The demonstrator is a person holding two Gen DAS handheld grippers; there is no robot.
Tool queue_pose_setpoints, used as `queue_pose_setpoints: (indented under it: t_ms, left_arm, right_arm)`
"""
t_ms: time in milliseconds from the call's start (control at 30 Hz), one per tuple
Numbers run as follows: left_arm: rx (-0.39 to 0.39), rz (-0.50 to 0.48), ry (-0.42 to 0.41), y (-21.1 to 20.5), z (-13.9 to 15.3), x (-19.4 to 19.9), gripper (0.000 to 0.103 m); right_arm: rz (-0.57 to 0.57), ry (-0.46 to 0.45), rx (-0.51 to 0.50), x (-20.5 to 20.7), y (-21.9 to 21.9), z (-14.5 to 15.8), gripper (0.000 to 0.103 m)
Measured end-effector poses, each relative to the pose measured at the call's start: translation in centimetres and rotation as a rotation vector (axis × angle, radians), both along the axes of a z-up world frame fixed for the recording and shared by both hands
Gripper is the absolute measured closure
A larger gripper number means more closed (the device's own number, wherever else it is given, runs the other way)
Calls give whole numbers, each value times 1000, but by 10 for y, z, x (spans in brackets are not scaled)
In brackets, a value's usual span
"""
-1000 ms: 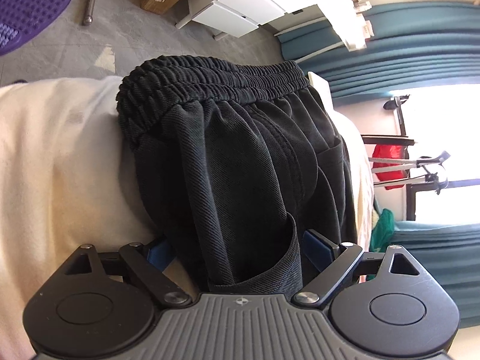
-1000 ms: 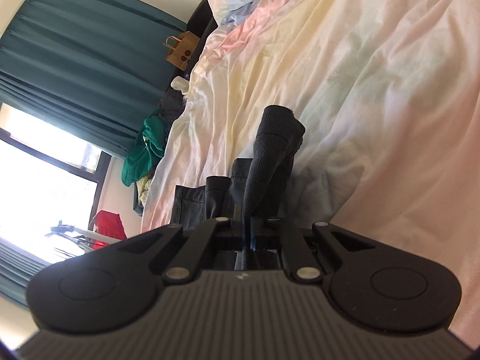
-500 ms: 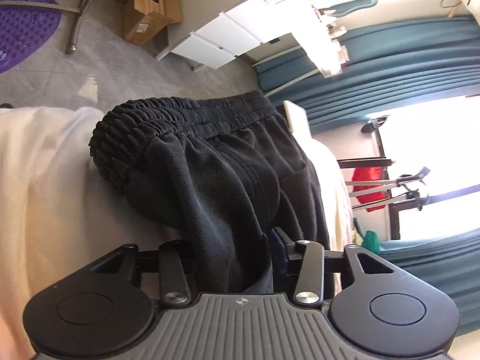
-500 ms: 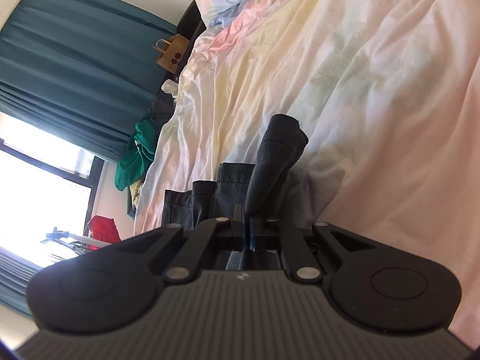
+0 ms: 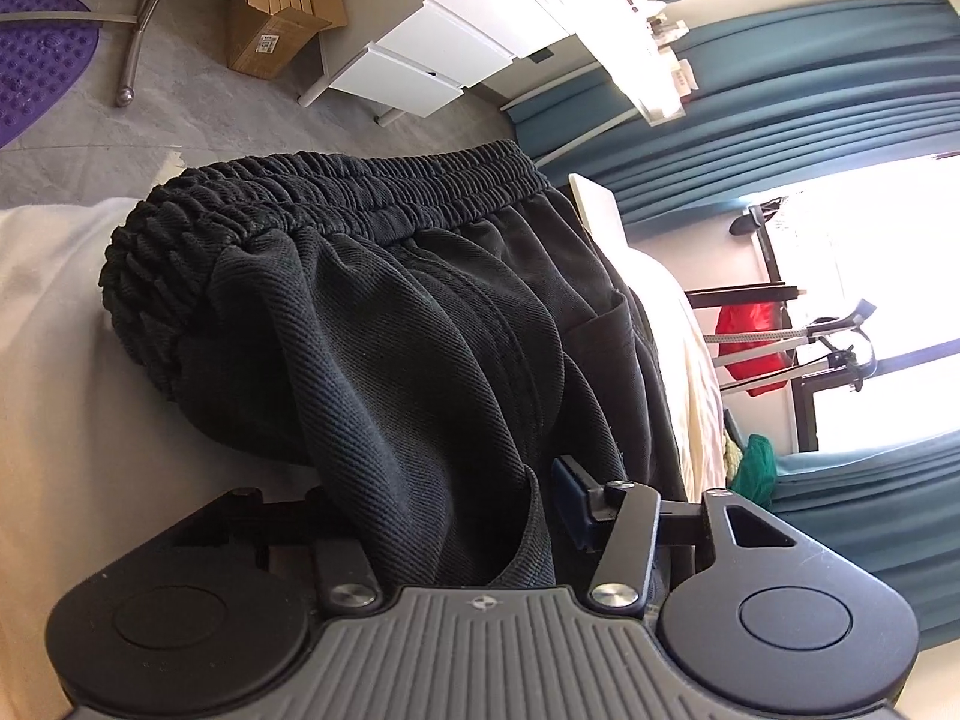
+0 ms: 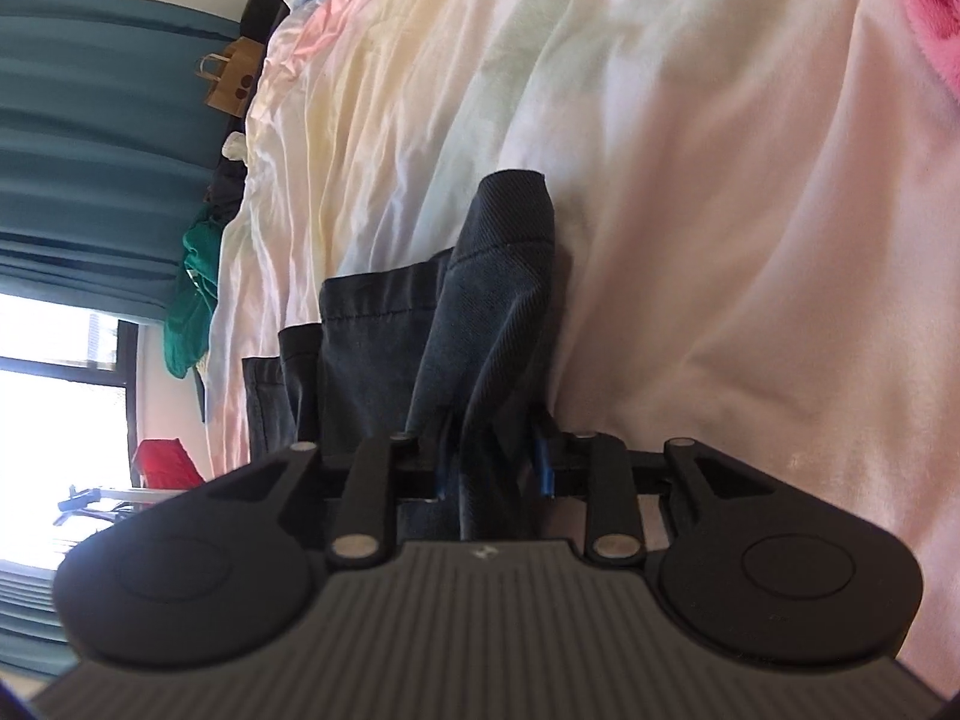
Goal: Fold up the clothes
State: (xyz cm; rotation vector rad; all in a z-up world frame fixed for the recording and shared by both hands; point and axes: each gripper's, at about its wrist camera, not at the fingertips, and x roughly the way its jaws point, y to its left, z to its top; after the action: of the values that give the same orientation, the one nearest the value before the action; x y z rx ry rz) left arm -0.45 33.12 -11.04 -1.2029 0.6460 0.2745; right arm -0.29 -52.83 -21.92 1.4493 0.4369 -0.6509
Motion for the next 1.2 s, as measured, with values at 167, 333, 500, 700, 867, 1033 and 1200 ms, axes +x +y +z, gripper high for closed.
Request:
queue_pose_setpoints:
  t_ms: [167,333,500,700,867,1033,1200]
  left_arm:
    - [4,27,0,1,2,-3,75]
    - [96,0,-81,-5,22,-7,91]
    - [85,36,-222,-11,46,-27,93]
    - [10,83,-300,-8,57,-55,94]
    - [19,60,-315,-4,64,-54,94]
    - [44,27,-329,1,83,-24,94]
    - [80,-13,-310,5,105,55,94]
  right_arm:
    - [56,-7,-84,11,6,11,78]
    - [50,-71,-165,4,12,31,88]
    - [41,-118,-174,-7,12,38,89]
    - [21,-146,-174,-14,15,48,90]
    - [32,-157,-235,-7,21,69,90]
    - [46,-167,-298,2,27,90,90]
    - [147,-112,-412,90,18,122,90]
